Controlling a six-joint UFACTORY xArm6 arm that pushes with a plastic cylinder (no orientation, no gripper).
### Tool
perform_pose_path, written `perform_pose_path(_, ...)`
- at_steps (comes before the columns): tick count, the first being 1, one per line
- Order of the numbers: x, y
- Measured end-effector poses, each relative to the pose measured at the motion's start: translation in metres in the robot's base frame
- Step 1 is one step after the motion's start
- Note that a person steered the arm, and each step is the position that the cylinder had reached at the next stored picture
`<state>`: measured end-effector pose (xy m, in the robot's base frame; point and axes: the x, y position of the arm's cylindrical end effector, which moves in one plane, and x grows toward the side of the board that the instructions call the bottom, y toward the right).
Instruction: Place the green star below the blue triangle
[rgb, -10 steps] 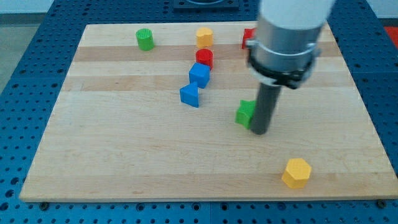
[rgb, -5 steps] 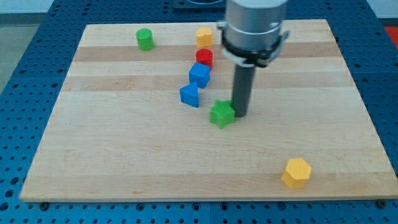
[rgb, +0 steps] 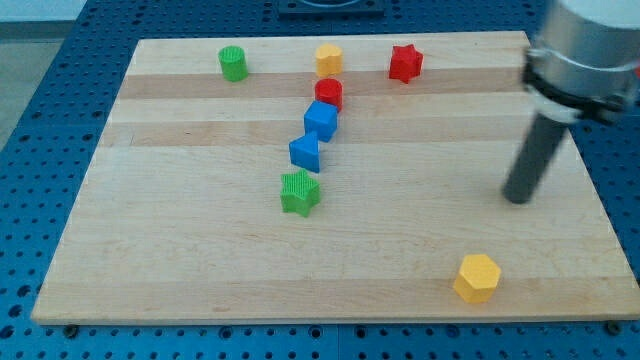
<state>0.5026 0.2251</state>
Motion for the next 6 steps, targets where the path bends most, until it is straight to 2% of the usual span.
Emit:
perform_pose_path(1, 0.051, 0.020)
perform_pose_path(2, 0.104, -0.024)
perform_pose_path(3, 0.116, -0.089)
perform_pose_path(4, 0.103, -0.124)
perform_pose_path(6, 0.074, -0.116)
